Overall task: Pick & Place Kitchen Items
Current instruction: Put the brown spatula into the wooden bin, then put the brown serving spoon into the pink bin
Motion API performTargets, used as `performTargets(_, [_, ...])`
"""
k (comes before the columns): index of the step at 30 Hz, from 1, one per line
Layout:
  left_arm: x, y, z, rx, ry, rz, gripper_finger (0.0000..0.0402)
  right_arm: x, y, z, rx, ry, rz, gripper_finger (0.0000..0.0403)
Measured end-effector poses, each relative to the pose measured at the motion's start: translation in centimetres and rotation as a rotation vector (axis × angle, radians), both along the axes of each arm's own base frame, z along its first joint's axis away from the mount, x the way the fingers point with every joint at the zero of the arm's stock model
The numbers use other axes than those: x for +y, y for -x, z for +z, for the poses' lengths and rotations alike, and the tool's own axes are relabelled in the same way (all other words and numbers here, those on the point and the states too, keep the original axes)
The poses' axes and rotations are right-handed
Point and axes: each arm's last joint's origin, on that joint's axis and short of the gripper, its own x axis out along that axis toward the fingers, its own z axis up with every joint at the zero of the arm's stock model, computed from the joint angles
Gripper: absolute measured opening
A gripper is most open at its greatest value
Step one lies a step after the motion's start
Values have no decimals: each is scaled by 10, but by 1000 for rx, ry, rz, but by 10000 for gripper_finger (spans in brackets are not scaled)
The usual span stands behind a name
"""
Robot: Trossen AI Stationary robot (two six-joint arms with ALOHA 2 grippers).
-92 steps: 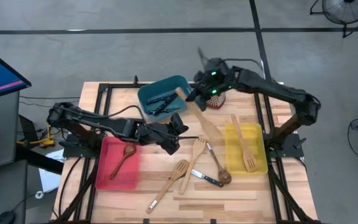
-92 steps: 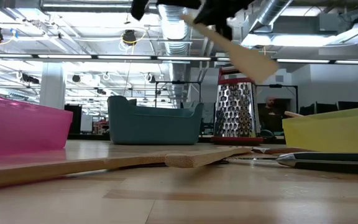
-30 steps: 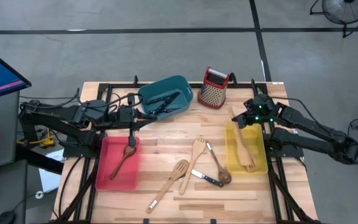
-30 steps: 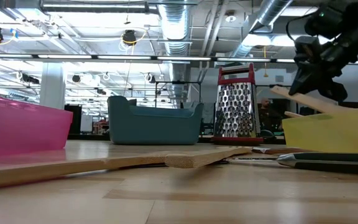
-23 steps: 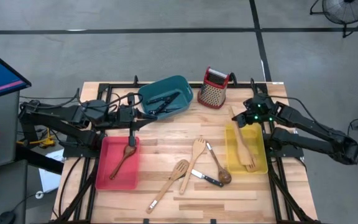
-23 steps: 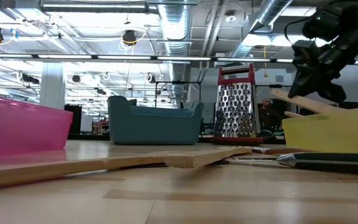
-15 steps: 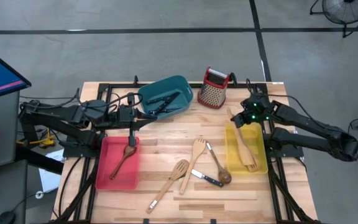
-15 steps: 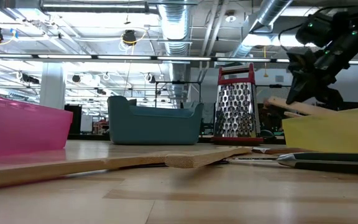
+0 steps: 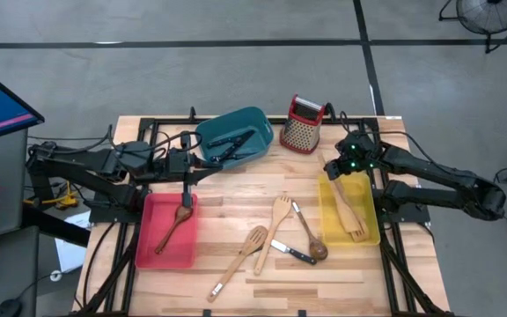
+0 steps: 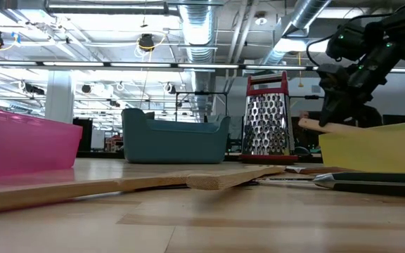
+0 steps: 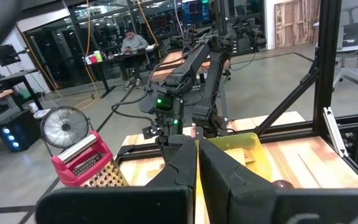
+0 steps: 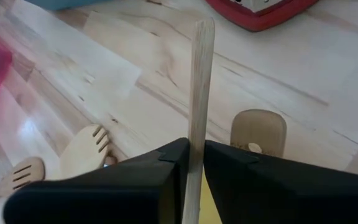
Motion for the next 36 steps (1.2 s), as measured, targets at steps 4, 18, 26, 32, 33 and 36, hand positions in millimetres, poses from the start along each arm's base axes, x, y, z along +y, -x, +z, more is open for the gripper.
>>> performTargets(4, [0, 0, 0, 0, 0, 0, 3, 0, -1, 1, -9, 7, 0, 57])
performTargets(18, [0, 0, -1, 13, 1, 2, 86, -1, -3, 14, -75, 43, 32, 183])
performTargets(26, [-4, -15, -26, 178, 131, 41, 162, 2, -20, 84, -260, 127, 119, 218])
performTargets(32, [-24, -54, -75, 401, 236, 71, 189, 17, -25, 120, -284, 200, 165, 207])
performTargets(33, [-29, -60, -85, 440, 248, 75, 190, 20, -26, 122, -284, 205, 175, 204])
performTargets(36, [-46, -78, -115, 531, 298, 93, 192, 27, -28, 124, -280, 211, 205, 196])
